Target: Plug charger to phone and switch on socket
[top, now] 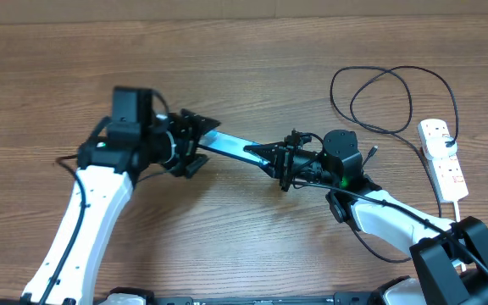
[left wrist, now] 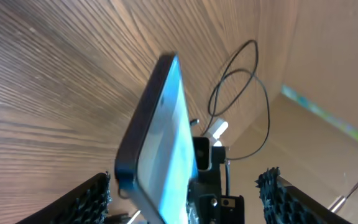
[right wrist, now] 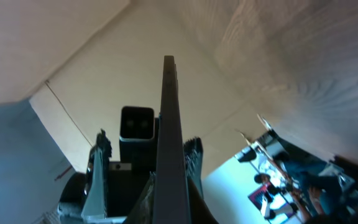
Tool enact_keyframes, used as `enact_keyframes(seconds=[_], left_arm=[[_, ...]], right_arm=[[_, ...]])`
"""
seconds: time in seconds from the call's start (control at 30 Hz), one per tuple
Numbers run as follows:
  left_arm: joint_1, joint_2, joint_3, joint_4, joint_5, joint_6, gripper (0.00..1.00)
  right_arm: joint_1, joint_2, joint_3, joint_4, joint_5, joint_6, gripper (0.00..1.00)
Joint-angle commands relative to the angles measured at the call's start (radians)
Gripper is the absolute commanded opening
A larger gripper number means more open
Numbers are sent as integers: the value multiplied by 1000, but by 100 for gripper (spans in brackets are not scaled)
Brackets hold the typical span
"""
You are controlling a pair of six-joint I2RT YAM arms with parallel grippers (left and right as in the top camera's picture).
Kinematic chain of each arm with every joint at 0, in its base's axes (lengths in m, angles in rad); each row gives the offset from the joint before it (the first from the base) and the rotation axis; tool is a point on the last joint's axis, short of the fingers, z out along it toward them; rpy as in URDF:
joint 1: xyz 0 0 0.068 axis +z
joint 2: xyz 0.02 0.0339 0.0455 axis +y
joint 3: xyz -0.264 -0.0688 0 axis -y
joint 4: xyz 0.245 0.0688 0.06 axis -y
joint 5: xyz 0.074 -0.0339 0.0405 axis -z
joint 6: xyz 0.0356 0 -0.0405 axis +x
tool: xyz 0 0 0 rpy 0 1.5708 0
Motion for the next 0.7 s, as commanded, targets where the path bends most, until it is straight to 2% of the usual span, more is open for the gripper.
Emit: enact_keyframes(seconds=[0.0, 0.1, 0.33, 0.6, 0.63, 0.67], left_arm=[[-15, 6, -3, 24, 18, -53, 71], [-15, 6, -2, 31, 6, -59, 65], [-17, 6, -2, 31, -8, -58, 63], [-17, 7, -3, 31, -19, -18, 60], [-17, 7, -3, 31, -24, -15, 58], [-17, 7, -3, 31, -32, -13, 52]], right_arm=[[10, -19, 24, 14, 81, 112, 4], [43, -19, 24, 13, 146, 127, 4], [148, -19, 24, 23, 322, 138, 4], [155, -19, 24, 158, 318, 138, 4], [155, -19, 24, 158, 317, 138, 4], [157, -19, 24, 156, 309, 138, 4]])
